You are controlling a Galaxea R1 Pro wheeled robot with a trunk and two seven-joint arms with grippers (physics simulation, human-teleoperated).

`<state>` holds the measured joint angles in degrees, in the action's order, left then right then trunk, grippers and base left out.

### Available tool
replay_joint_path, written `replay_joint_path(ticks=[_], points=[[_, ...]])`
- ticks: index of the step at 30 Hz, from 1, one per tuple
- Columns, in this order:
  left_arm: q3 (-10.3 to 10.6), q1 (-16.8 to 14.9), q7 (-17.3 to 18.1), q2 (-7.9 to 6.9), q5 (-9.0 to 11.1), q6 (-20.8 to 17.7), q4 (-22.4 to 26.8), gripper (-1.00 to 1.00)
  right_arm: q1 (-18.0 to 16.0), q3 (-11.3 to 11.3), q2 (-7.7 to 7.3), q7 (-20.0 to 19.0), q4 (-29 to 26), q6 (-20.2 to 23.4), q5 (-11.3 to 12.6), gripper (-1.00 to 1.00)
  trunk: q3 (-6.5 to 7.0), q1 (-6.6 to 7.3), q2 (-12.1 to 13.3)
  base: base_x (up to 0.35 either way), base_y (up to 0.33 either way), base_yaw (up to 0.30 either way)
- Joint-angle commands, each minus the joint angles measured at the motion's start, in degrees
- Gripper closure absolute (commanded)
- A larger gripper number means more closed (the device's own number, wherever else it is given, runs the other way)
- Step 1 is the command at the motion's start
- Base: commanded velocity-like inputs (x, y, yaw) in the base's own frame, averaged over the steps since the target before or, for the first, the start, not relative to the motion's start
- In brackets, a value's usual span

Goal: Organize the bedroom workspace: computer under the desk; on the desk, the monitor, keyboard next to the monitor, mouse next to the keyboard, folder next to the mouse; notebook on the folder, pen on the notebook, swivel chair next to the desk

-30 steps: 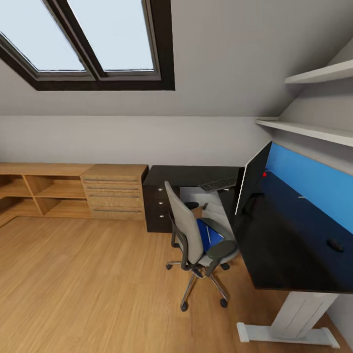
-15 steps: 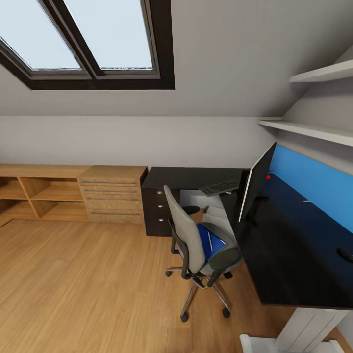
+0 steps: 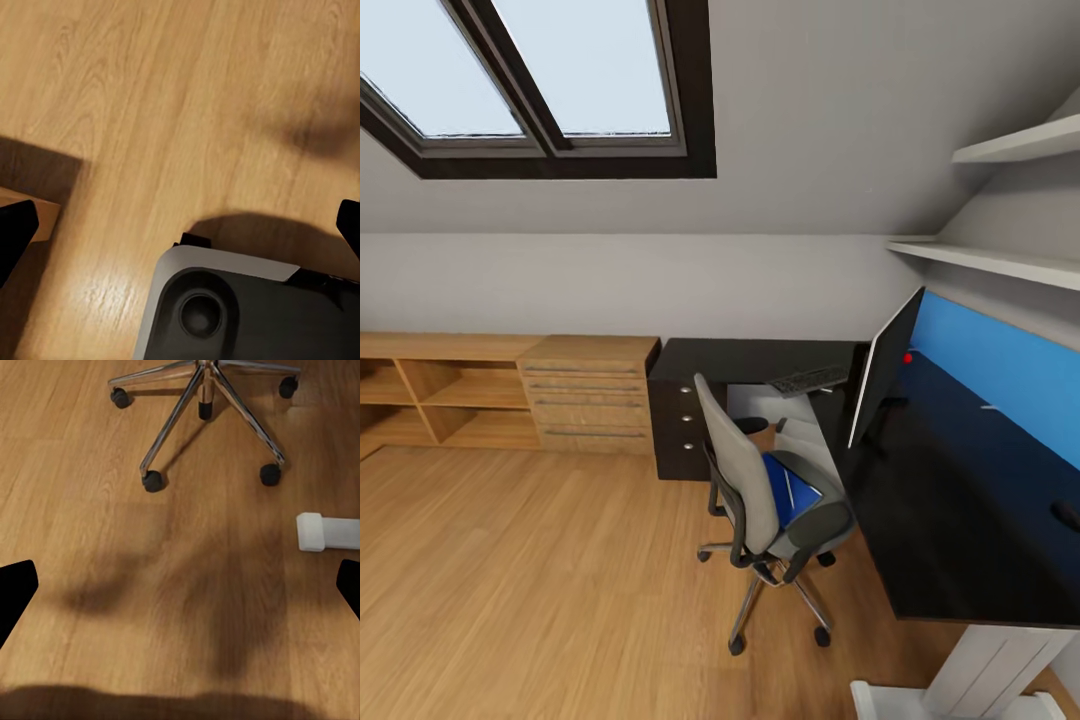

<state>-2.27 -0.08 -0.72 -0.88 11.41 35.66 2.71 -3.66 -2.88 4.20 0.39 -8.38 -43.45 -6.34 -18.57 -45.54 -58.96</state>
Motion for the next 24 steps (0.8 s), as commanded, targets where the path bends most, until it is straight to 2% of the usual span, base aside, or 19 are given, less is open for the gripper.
replay_joint_path(ticks=[1, 3, 17, 20, 24], points=[[-0.19, -0.01, -0.07, 0.01, -0.16, 0.11, 0.02, -1.0, -0.03, -0.35, 0.02, 0.06, 0.02, -0.15, -0.51, -1.0, -0.25, -0.23, -0.46, 0.0, 0.0, 0.0], [-0.19, -0.01, -0.07, 0.01, -0.16, 0.1, 0.02, -1.0, -0.03, -0.36, 0.02, 0.1, 0.03, -0.16, -0.52, -1.0, -0.61, -0.67, -1.26, 0.0, 0.0, 0.0], [-0.54, -0.01, -0.07, -0.08, -0.07, 0.11, 0.02, -1.0, -0.03, -0.1, 0.4, -0.11, 0.38, -0.58, -0.54, -1.0, -0.35, -0.67, -1.26, 0.0, 0.0, -0.056], [-0.56, -0.01, -0.08, -0.08, -0.07, 0.18, 0.02, -1.0, -0.03, 1.74, 0.55, -0.37, 0.42, -0.52, -1.94, -1.0, -0.35, -0.67, -1.26, 0.0, 0.0, -0.002], [-0.6, -0.01, -0.14, -0.08, -0.07, 0.2, 0.02, -1.0, -0.03, 2.65, 0.55, -0.45, 0.45, -0.57, -2.51, -1.0, -0.52, -0.89, -1.66, 0.0, 0.0, 0.0]])
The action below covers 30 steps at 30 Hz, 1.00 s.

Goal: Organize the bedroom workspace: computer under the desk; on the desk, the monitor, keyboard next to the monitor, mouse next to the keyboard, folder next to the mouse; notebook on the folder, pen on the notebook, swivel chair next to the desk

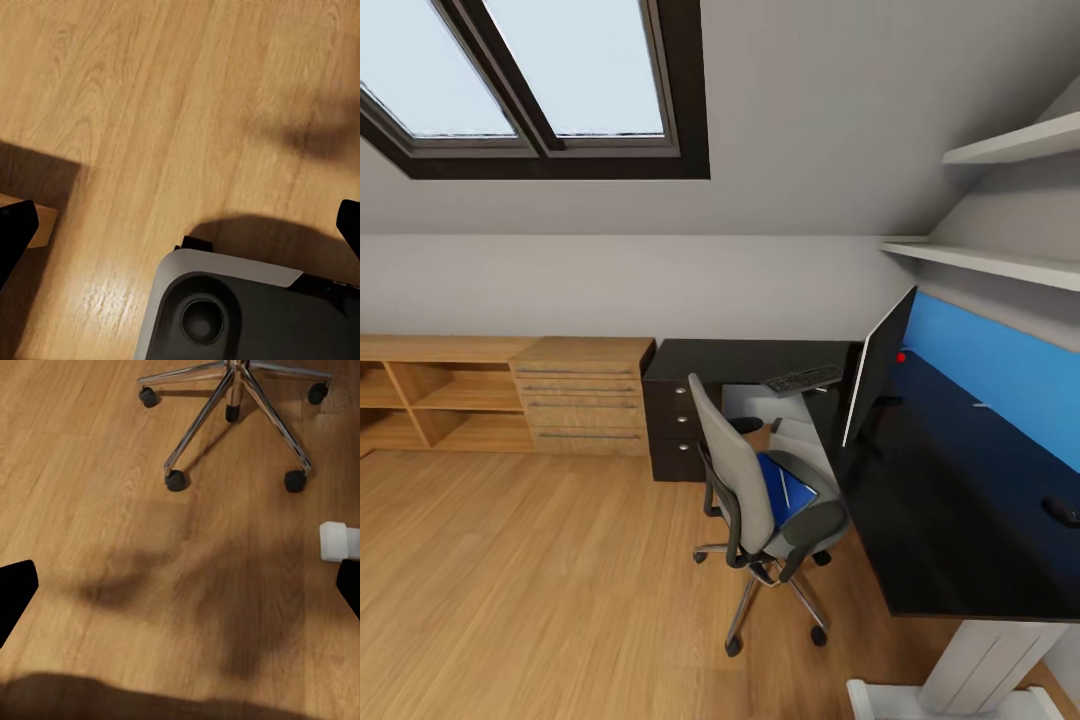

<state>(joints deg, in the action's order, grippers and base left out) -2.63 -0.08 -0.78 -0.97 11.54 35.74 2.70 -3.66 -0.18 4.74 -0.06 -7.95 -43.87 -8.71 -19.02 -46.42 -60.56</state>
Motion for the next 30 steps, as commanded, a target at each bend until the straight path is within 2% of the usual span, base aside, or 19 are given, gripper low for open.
replay_joint_path(ticks=[1, 12, 15, 18, 23, 30], points=[[-0.24, -0.01, -0.11, 0.01, -0.2, 0.1, 0.03, -1.0, -0.03, 0.06, 0.0, -0.02, 0.03, -0.14, -0.22, -1.0, -0.25, -0.23, -0.46, 0.0, 0.0, 0.0], [-0.27, -0.01, -0.19, 0.15, -0.2, -0.05, 0.03, -1.0, -0.03, 0.27, -0.06, -0.01, 0.1, 0.03, -0.47, -1.0, -2.22, -2.65, -4.87, 0.0, 0.0, -0.003], [-0.27, -0.01, -0.19, 0.18, -0.2, -0.07, -0.04, -1.0, -0.03, 0.27, -0.16, -0.02, 0.07, 0.09, -0.51, -1.0, -2.76, -3.31, -6.07, 0.0, 0.0, -0.168], [-0.21, -0.01, -0.19, 0.16, -0.2, -0.71, -0.03, -1.0, -0.03, 0.27, -0.17, -0.01, 0.07, 0.09, -0.52, -1.0, -3.3, -3.96, -7.27, 0.0, 0.0, -0.216], [-0.03, -0.01, -0.11, 0.1, -0.2, -3.92, -0.02, -1.0, -0.03, 0.33, -0.03, 0.05, 0.11, 0.14, -0.52, -1.0, -4.2, -5.06, -9.28, 0.0, 0.0, -0.078], [-0.02, -0.01, -0.11, 0.03, -0.2, -4.31, 0.02, -1.0, -0.03, 0.51, 0.0, -0.04, 0.13, 0.19, -0.63, -1.0, -5.45, -6.6, -12.09, 0.0, 0.0, -0.004]])
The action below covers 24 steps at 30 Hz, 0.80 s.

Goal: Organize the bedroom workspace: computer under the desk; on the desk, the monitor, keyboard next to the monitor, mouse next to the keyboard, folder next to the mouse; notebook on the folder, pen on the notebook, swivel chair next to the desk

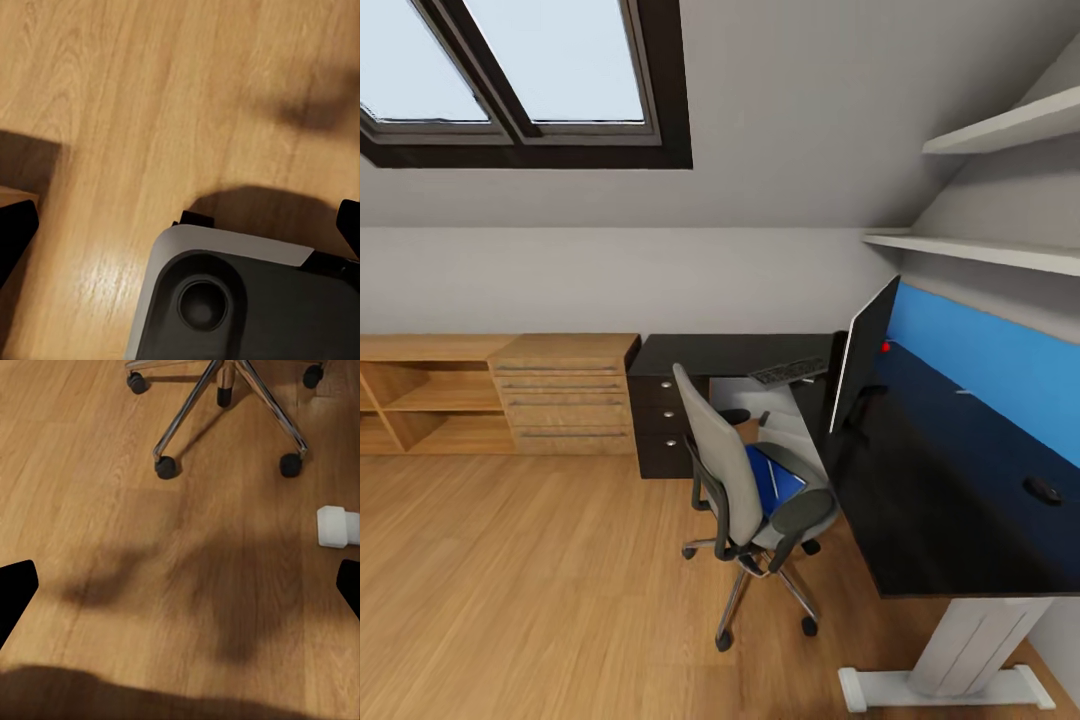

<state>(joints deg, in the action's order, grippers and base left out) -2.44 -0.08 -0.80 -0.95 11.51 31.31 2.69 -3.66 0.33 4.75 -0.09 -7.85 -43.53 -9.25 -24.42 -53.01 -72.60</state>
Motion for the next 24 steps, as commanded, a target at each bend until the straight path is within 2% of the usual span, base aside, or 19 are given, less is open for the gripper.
replay_joint_path(ticks=[1, 18, 24], points=[[-0.22, -0.01, -0.08, 0.0, -0.17, 0.12, 0.03, -1.0, -0.03, -0.01, 0.0, -0.01, 0.03, -0.15, -0.08, -1.0, -0.24, -0.23, -0.45, 0.0, 0.0, 0.0], [-0.41, -0.01, -0.16, -0.01, -0.26, 0.58, 0.03, -1.0, -0.03, -0.09, 0.25, 0.14, 0.03, -0.24, 0.02, -1.0, -3.29, -3.96, -7.27, 0.0, 0.0, 0.0], [-0.33, -0.01, -0.22, 0.0, -0.18, 0.29, 0.03, -1.0, -0.03, -0.16, 0.08, 0.28, 0.07, -0.16, 0.03, -1.0, -4.29, -5.28, -9.67, 0.0, 0.0, -0.169]])
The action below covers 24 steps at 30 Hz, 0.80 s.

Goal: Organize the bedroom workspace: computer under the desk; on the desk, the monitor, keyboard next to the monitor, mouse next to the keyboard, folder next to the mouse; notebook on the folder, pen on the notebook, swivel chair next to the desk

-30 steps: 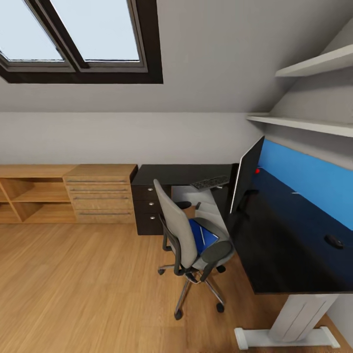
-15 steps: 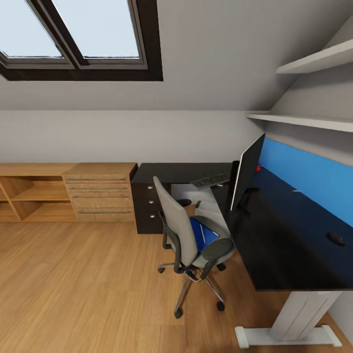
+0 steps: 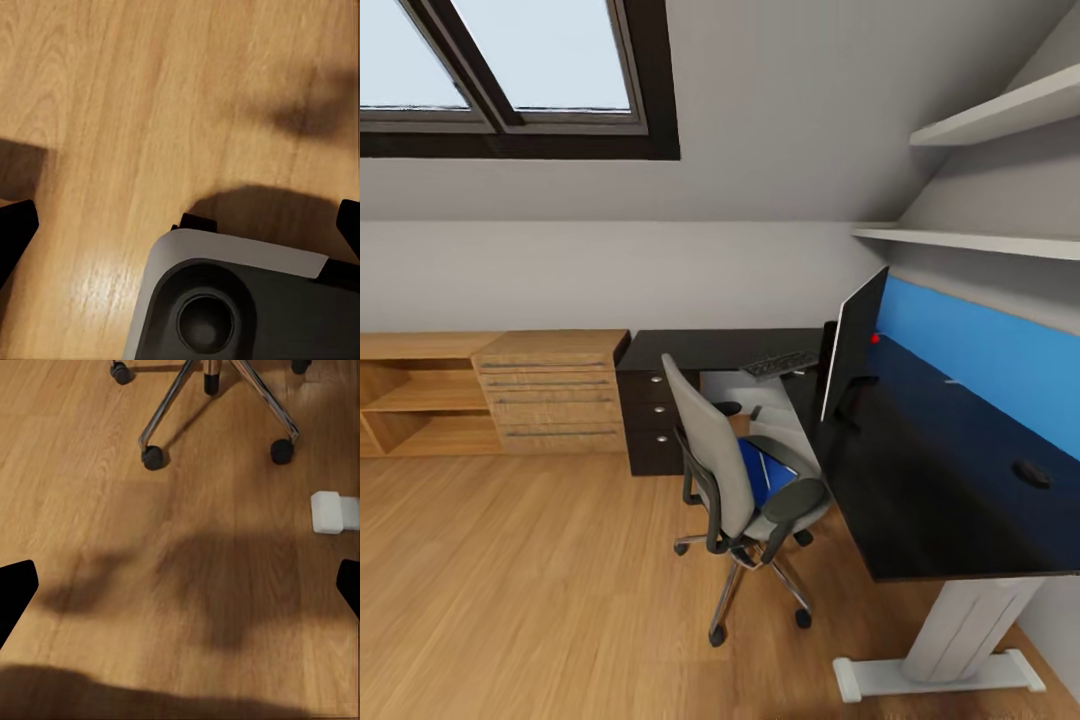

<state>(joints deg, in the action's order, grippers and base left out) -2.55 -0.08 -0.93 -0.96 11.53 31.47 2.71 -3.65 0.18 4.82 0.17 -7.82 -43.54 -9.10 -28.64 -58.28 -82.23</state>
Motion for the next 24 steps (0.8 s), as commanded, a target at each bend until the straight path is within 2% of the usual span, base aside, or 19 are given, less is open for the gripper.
replay_joint_path(ticks=[1, 4, 11, 15, 16, 17, 19, 24], points=[[-0.19, -0.01, -0.11, -0.03, -0.19, 0.08, 0.01, -1.0, -0.04, -0.03, 0.04, 0.05, 0.04, -0.11, -0.1, -1.0, -0.22, -0.22, -0.44, 0.0, 0.0, -0.234], [-0.23, -0.01, -0.12, -0.06, -0.08, 0.11, 0.1, -1.0, -0.04, -0.05, 0.03, 0.07, 0.02, -0.08, -0.08, -1.0, -0.7, -0.88, -1.65, 0.0, 0.0, -0.24], [-0.6, -0.01, -0.07, -0.1, 2.51, 0.46, 0.45, -1.0, -0.04, -0.16, -0.18, 0.09, -0.23, -0.06, 0.01, -1.0, -1.9, -2.42, -4.45, 0.0, 0.0, -0.258], [-0.67, -0.01, -0.09, -0.14, 2.92, 0.56, 1.07, -1.0, -0.04, -0.1, -0.01, 0.09, -0.12, -0.07, -0.04, -1.0, -2.61, -3.3, -6.06, 0.0, 0.0, -0.255], [-0.68, -0.01, -0.1, -0.17, 3.02, 0.58, 1.28, -1.0, -0.04, -0.1, 0.03, 0.12, -0.08, -0.08, -0.04, -1.0, -2.79, -3.52, -6.46, 0.0, 0.0, -0.139], [-0.7, -0.01, -0.08, -0.22, 4.09, 0.6, 1.69, -1.0, -0.04, -0.19, -0.17, 0.17, -0.26, 0.01, 0.03, -1.0, -2.97, -3.74, -6.86, 0.0, 0.0, -0.019], [-0.7, -0.01, -0.06, -0.22, 4.29, 0.61, 1.84, -1.0, -0.04, -0.23, -0.21, 0.17, -0.31, 0.05, 0.04, -1.0, -3.33, -4.18, -7.66, 0.0, 0.0, -0.012], [-0.7, -0.01, -0.77, -0.22, 4.45, 0.2, 9.2, -1.0, -0.04, -0.27, -0.23, 0.19, -0.52, -0.31, 0.06, -1.0, -4.23, -5.28, -9.67, 0.0, 0.0, -0.003]])
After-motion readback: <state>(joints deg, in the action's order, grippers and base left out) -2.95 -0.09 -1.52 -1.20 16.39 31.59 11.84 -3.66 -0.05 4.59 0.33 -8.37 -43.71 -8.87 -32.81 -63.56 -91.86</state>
